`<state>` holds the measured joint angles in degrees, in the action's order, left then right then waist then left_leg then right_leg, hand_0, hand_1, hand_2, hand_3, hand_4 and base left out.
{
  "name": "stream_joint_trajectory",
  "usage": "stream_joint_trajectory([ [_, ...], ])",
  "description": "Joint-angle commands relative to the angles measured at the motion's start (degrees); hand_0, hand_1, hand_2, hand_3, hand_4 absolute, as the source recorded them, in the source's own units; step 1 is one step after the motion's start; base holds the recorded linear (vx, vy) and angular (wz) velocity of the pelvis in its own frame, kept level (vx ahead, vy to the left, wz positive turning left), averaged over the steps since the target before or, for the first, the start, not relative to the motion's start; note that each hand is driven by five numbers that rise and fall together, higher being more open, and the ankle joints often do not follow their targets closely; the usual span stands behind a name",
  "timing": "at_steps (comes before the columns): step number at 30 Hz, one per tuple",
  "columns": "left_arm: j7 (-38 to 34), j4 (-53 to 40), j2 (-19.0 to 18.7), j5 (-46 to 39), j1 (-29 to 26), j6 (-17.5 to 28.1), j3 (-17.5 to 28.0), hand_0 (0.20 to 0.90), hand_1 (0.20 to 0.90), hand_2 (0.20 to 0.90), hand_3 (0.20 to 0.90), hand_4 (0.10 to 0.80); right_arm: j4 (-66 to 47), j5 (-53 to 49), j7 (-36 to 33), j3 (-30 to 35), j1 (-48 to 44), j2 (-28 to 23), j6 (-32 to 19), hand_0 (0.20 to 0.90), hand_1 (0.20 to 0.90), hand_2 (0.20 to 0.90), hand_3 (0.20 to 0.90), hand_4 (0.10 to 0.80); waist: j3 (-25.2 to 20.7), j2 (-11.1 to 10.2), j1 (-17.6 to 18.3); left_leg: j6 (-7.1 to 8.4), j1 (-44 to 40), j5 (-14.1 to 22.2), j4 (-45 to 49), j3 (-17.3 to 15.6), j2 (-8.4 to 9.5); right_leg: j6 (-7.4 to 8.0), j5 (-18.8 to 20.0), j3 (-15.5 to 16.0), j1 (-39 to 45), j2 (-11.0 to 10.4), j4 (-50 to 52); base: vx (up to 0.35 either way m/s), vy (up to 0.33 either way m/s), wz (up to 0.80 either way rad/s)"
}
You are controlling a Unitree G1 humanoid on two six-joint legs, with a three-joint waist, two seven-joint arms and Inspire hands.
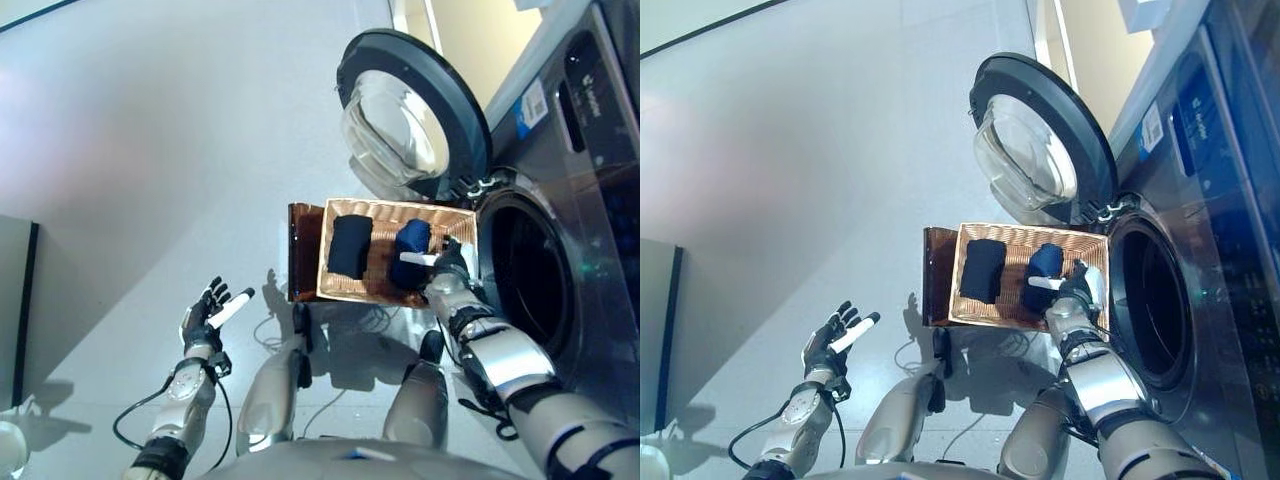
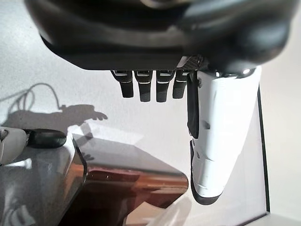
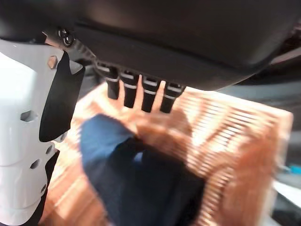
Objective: Pick up the clothes and place them into the washing machine
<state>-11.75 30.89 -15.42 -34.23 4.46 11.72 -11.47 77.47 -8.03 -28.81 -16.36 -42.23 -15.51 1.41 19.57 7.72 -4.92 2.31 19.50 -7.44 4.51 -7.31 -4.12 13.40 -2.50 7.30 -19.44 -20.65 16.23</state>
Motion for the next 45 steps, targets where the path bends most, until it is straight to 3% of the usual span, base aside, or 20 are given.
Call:
stream_joint_trajectory([
  [1, -2.7, -4.9, -5.2, 2.0, -2.1, 4.6, 2.7, 0.900, 0.900, 0.900, 0.900, 0.800, -1.5, 2.6, -3.6, -1.0, -5.1, 0.7, -0.4, 0.900, 0.900, 0.900, 0.900, 0.800, 1.5, -2.8, -1.5, 4.89, -0.4, 7.6, 8.9, 1.7, -1.82, -1.97, 9.9, 0.1, -0.3, -1.6, -4.3, -0.002, 0.006, 0.07],
  [10, -4.9, -3.5, -4.4, 3.8, -3.1, 4.9, 4.7, 0.900, 0.900, 0.900, 0.900, 0.800, -11.9, 9.4, -4.8, -4.6, -0.2, -1.8, -1.0, 0.900, 0.900, 0.900, 0.900, 0.800, 2.6, -3.9, 0.7, 4.88, 0.2, 7.7, 8.9, 0.8, -2.26, -2.33, 10.0, -1.3, -1.9, -1.0, -4.1, -0.004, 0.001, 0.00],
  [19, -1.5, -2.3, -3.2, 6.6, -1.4, 5.9, 8.9, 0.900, 0.900, 0.900, 0.900, 0.800, -34.3, 40.4, -1.8, -6.3, 14.1, -18.8, 3.8, 0.900, 0.900, 0.900, 0.900, 0.800, 3.8, -4.1, 3.5, 5.23, 0.8, 8.2, 9.9, 0.7, -3.17, -2.15, 9.2, -2.3, -3.7, -0.7, -2.3, -0.005, -0.005, -0.03],
  [23, -0.5, -2.0, -3.2, 7.5, -1.3, 6.7, 8.2, 0.900, 0.900, 0.900, 0.900, 0.800, -34.4, 51.1, -2.4, -8.3, 15.2, -22.6, 5.6, 0.900, 0.900, 0.900, 0.900, 0.800, 3.9, -4.0, 3.8, 5.29, 1.1, 8.2, 10.0, 0.8, -3.30, -2.05, 9.1, -2.6, -4.3, -0.6, -1.9, -0.007, -0.003, -0.03],
  [45, 0.6, -2.5, -3.2, 6.5, -2.2, 8.3, 6.2, 0.900, 0.900, 0.900, 0.900, 0.800, -24.4, 62.9, -1.1, -21.6, 7.8, -18.5, 7.7, 0.900, 0.900, 0.900, 0.900, 0.800, 4.0, -3.7, 2.9, 5.39, 2.1, 8.2, 10.6, 1.2, -2.91, -2.07, 9.4, -2.9, -5.5, -1.0, -1.2, -0.001, -0.001, 0.00],
])
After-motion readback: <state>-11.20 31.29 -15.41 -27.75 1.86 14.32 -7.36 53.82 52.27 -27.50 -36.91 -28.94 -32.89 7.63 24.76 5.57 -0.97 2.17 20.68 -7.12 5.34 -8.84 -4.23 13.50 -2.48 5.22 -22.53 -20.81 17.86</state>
